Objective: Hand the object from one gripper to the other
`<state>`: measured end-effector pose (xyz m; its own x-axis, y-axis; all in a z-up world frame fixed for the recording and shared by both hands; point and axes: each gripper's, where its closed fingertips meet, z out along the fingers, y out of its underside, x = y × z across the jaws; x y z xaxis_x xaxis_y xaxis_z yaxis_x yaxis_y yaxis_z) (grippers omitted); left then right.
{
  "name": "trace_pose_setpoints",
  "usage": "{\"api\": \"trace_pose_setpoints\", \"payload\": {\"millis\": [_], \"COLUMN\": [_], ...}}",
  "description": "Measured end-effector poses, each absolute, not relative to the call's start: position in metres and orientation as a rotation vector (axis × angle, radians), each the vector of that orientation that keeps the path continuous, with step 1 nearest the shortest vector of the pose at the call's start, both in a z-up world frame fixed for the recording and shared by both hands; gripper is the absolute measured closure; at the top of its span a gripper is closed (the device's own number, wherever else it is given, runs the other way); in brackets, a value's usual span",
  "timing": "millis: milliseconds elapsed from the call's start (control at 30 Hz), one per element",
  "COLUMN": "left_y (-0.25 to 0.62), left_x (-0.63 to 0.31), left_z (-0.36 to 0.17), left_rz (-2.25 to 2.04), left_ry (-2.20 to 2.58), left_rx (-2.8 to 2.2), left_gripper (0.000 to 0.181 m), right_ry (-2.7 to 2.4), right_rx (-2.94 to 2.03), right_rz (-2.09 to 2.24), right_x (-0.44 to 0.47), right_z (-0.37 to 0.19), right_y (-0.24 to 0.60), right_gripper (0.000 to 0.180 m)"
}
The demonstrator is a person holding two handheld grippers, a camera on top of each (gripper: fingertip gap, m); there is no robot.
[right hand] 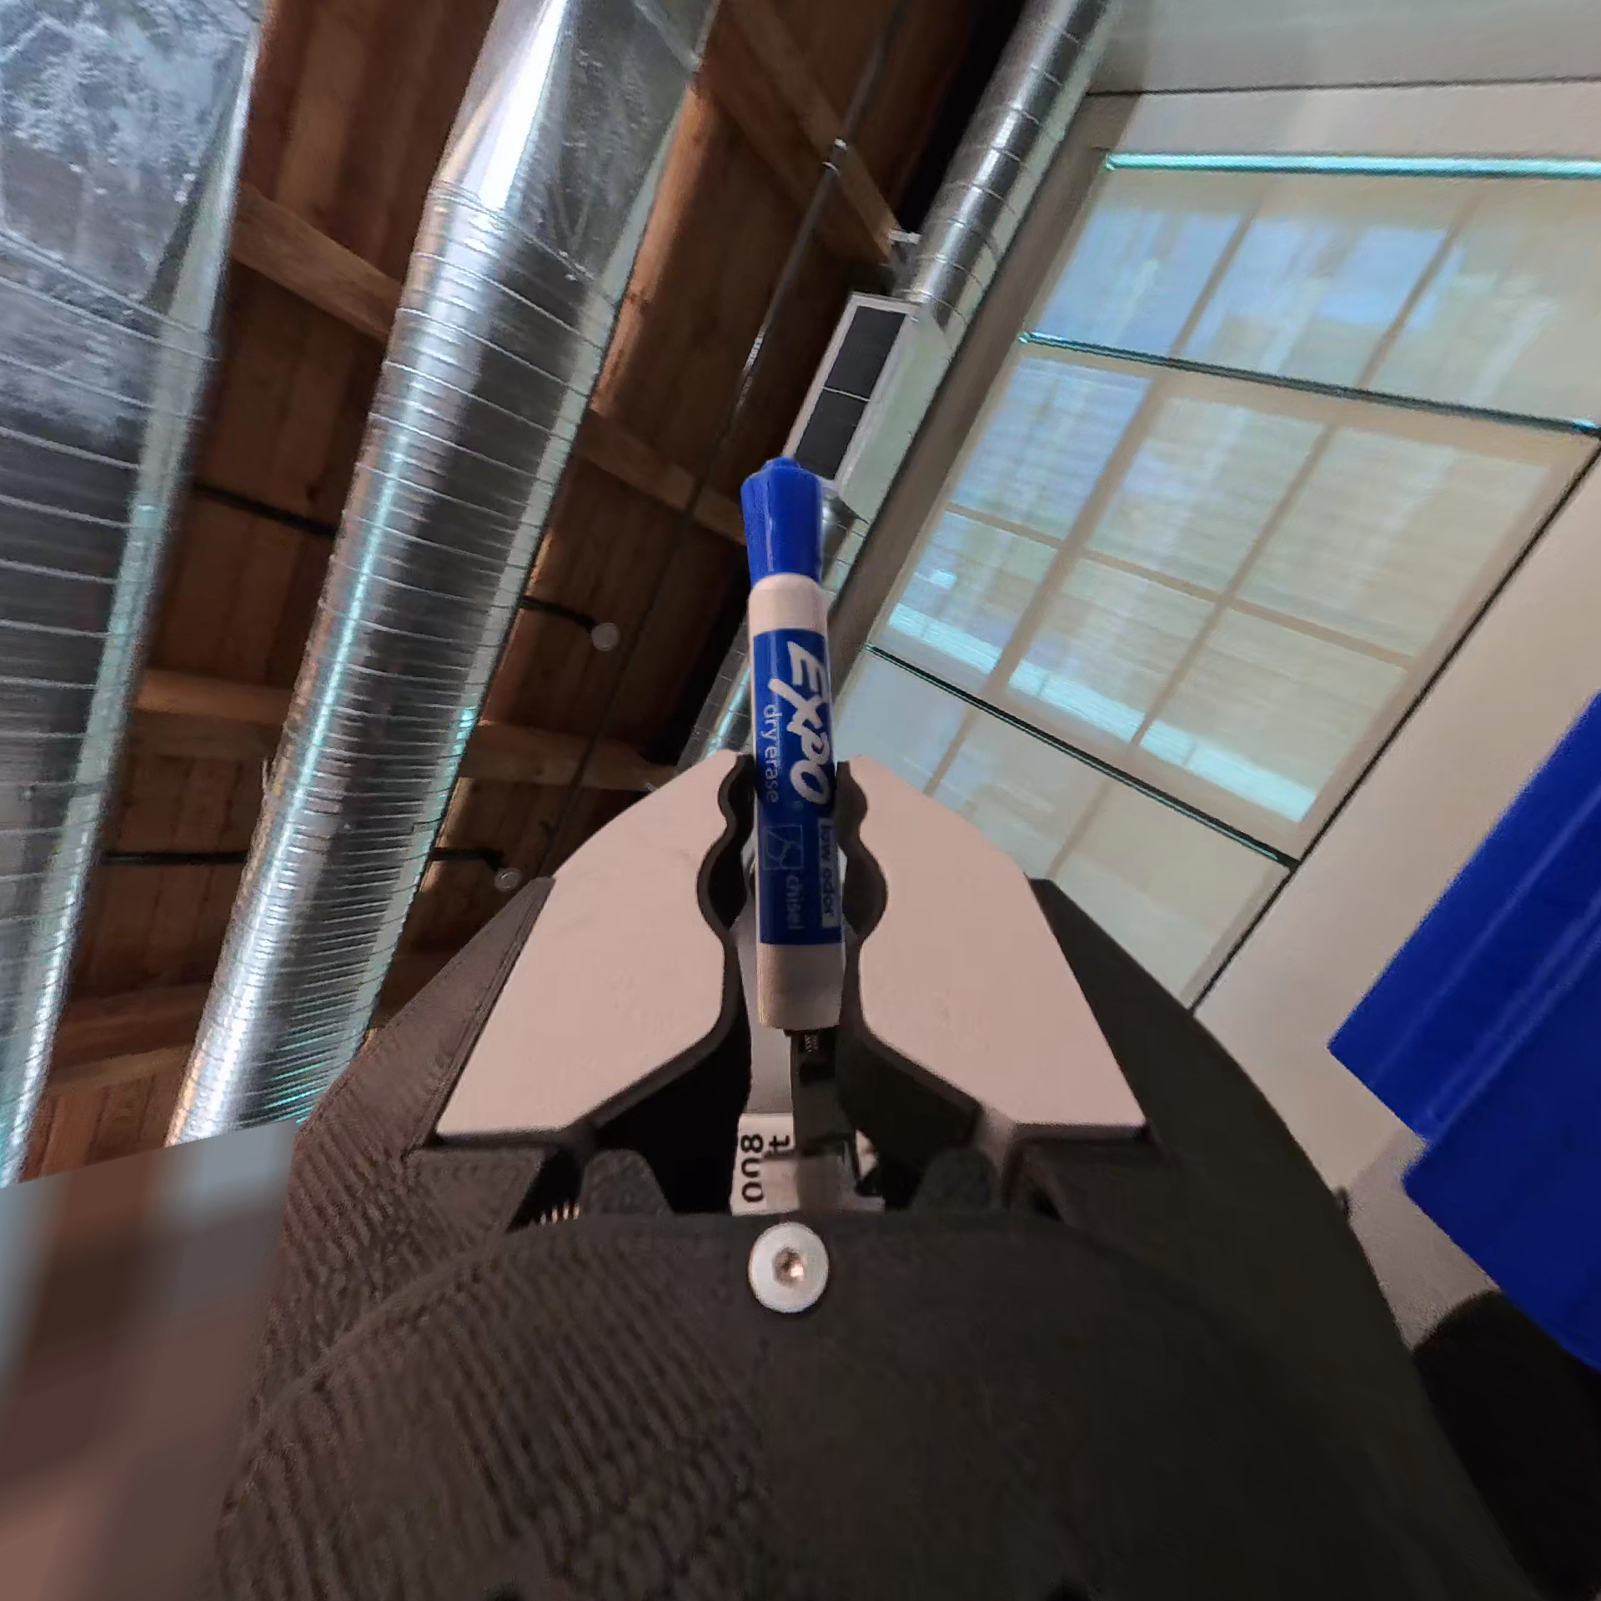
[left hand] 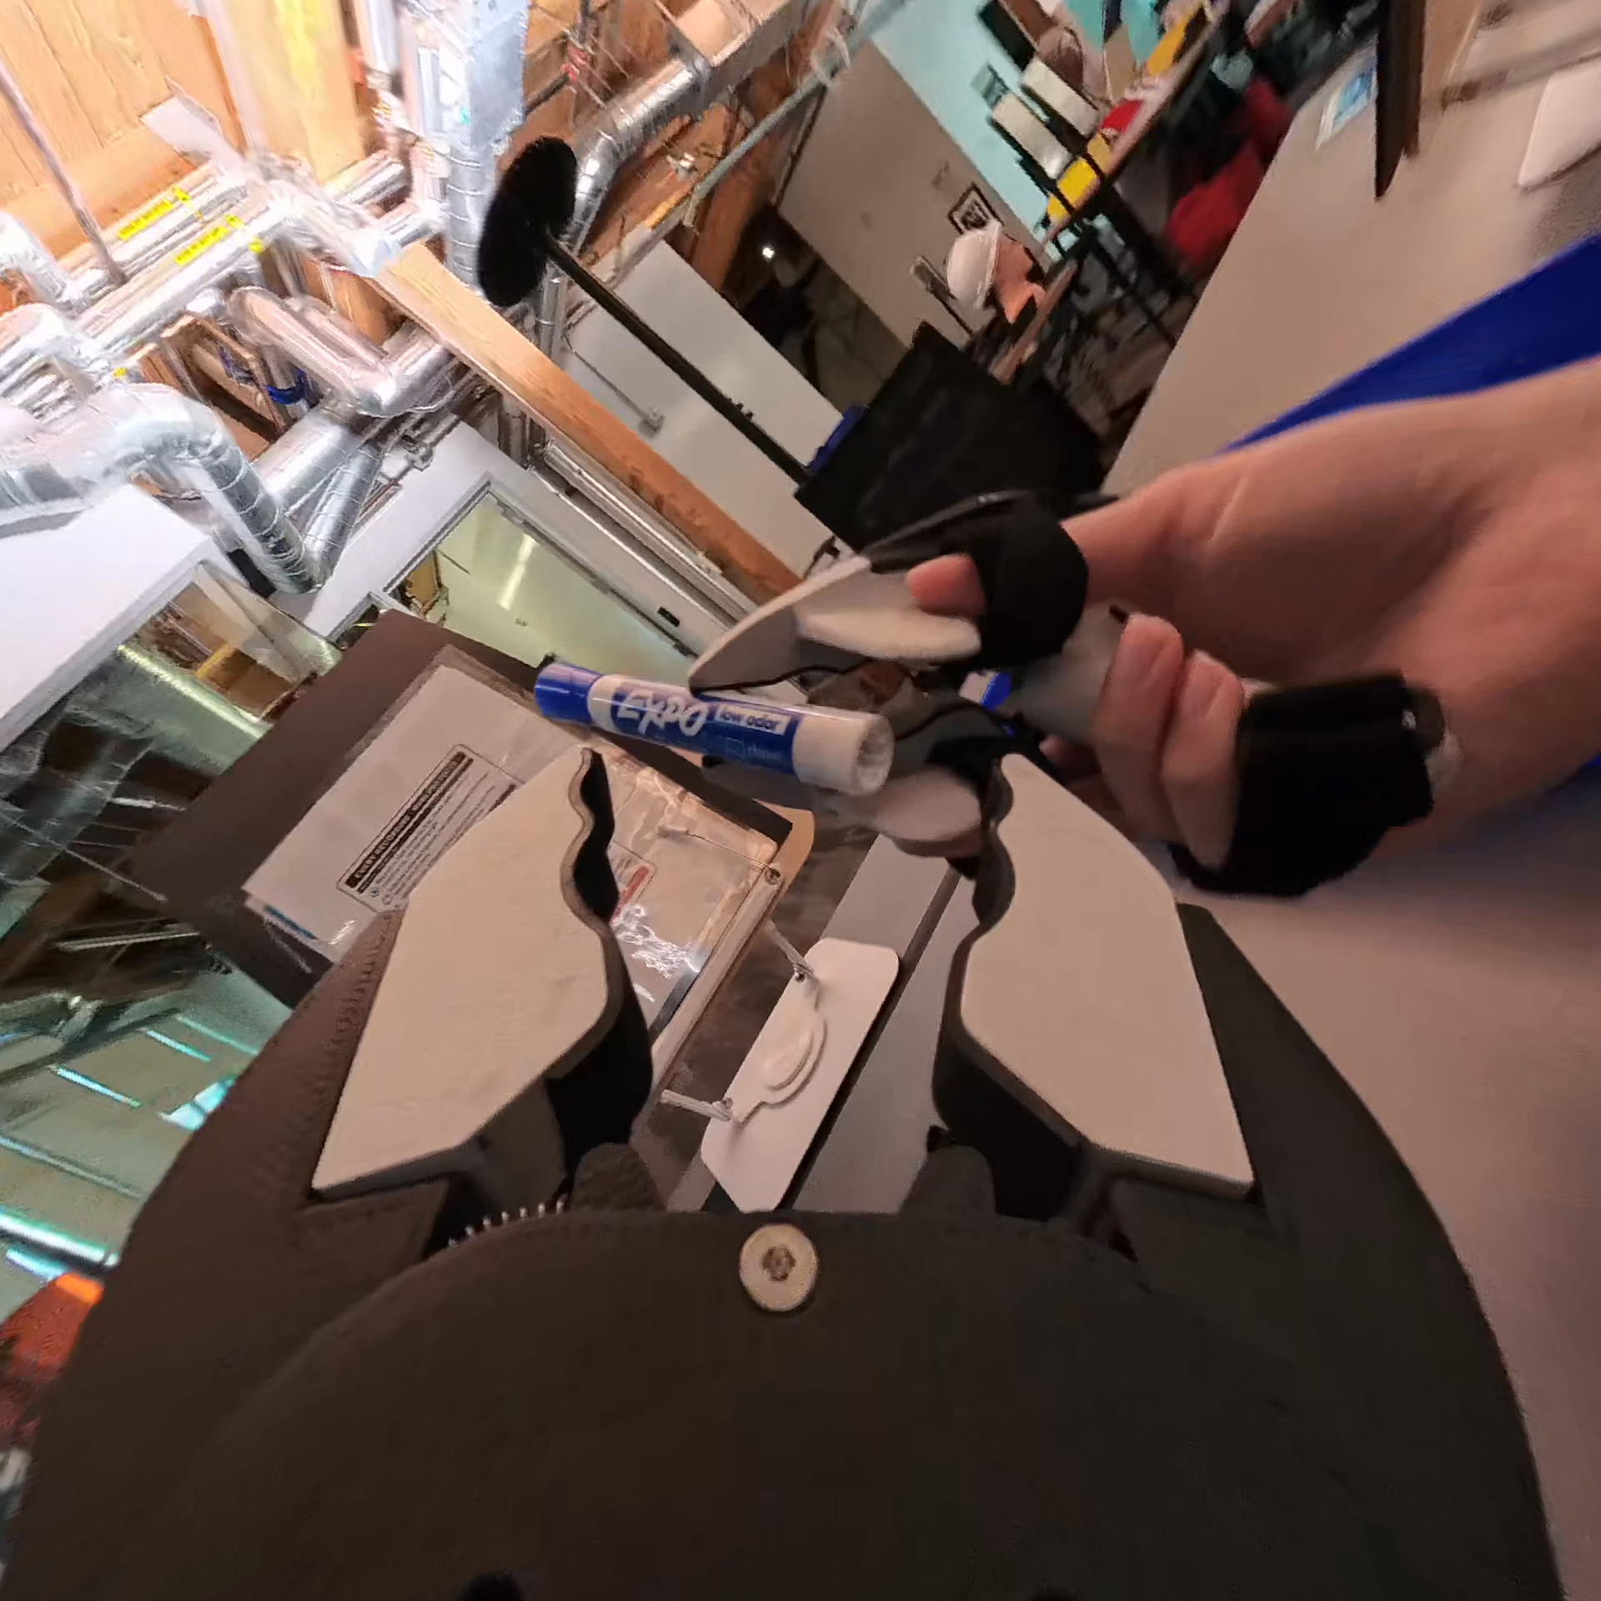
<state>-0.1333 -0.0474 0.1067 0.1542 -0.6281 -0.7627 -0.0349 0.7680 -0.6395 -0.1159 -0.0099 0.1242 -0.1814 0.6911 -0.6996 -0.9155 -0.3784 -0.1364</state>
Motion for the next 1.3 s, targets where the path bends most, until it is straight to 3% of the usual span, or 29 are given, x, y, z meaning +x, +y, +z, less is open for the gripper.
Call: {"api": "trace_pose_setpoints", "payload": {"millis": [267, 533, 767, 833, 1033, 1100, 1300], "left_y": [-0.041, -0.048, -0.052, -0.051, -0.038, -0.039, -0.026], "left_x": [-0.132, -0.132, -0.138, -0.144, -0.143, -0.143, -0.151], "left_z": [0.114, 0.112, 0.121, 0.129, 0.128, 0.126, 0.137], "left_rz": [-0.267, -0.258, -0.401, -0.439, -0.469, -0.483, -0.499], "left_ry": [1.208, 1.189, 1.167, 1.114, 1.153, 1.191, 1.169], "left_rx": [-0.559, -0.515, -0.553, -0.557, -0.639, -0.634, -0.677], "left_gripper": [0.113, 0.141, 0.146, 0.161, 0.147, 0.161, 0.161], "right_ry": [0.343, 0.347, 0.326, 0.33, 0.296, 0.298, 0.204], "right_rx": [-0.705, -0.616, -0.556, -0.569, -0.629, -0.618, -0.801], "right_rz": [1.785, 1.704, 1.725, 1.717, 1.737, 1.758, 1.528], "right_x": [-0.133, -0.124, -0.123, -0.123, -0.139, -0.139, -0.132], "right_z": [0.129, 0.13, 0.136, 0.134, 0.13, 0.13, 0.128], "right_y": [-0.017, -0.021, -0.028, -0.027, -0.023, -0.023, -0.017], "right_gripper": [0.159, 0.16, 0.16, 0.16, 0.161, 0.161, 0.158]}}
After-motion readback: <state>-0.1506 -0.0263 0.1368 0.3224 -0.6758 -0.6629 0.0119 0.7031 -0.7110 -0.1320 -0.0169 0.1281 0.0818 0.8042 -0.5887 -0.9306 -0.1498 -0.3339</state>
